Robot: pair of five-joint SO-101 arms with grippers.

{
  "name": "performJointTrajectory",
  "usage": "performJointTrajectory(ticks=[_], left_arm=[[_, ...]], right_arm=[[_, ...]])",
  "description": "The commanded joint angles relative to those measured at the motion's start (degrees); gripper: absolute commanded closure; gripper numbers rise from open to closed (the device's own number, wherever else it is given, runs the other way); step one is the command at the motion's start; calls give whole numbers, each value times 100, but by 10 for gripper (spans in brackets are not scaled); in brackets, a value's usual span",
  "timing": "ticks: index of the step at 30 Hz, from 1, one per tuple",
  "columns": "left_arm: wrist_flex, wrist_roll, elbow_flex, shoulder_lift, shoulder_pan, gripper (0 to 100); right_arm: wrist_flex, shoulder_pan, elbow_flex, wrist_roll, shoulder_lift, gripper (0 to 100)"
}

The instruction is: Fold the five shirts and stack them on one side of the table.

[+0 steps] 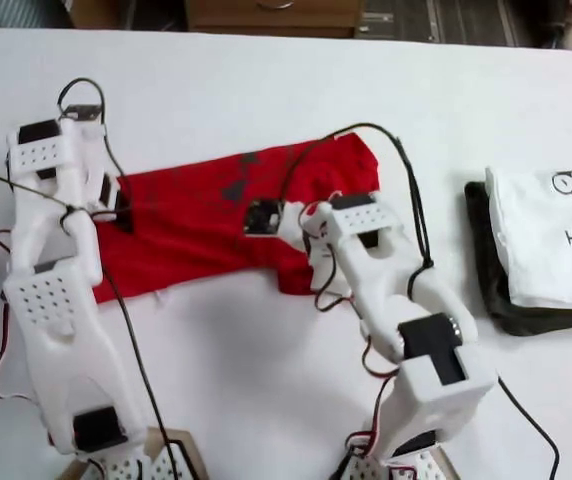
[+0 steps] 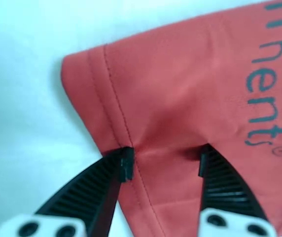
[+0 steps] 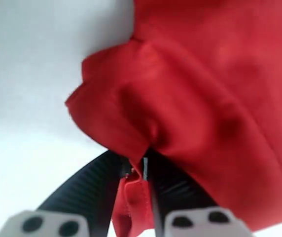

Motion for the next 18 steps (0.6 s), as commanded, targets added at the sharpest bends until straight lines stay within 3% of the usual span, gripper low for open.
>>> performJointTrajectory(ticks=[1, 13, 18], left_arm=[[-149, -53, -92, 53, 123, 757], [-158, -53, -92, 53, 123, 757], [-158, -53, -92, 53, 123, 757]], right_arm=[[48, 259, -352, 105, 145, 977], [2000, 127, -2127, 1073, -347, 977], [1982, 163, -2752, 1196, -330, 977]])
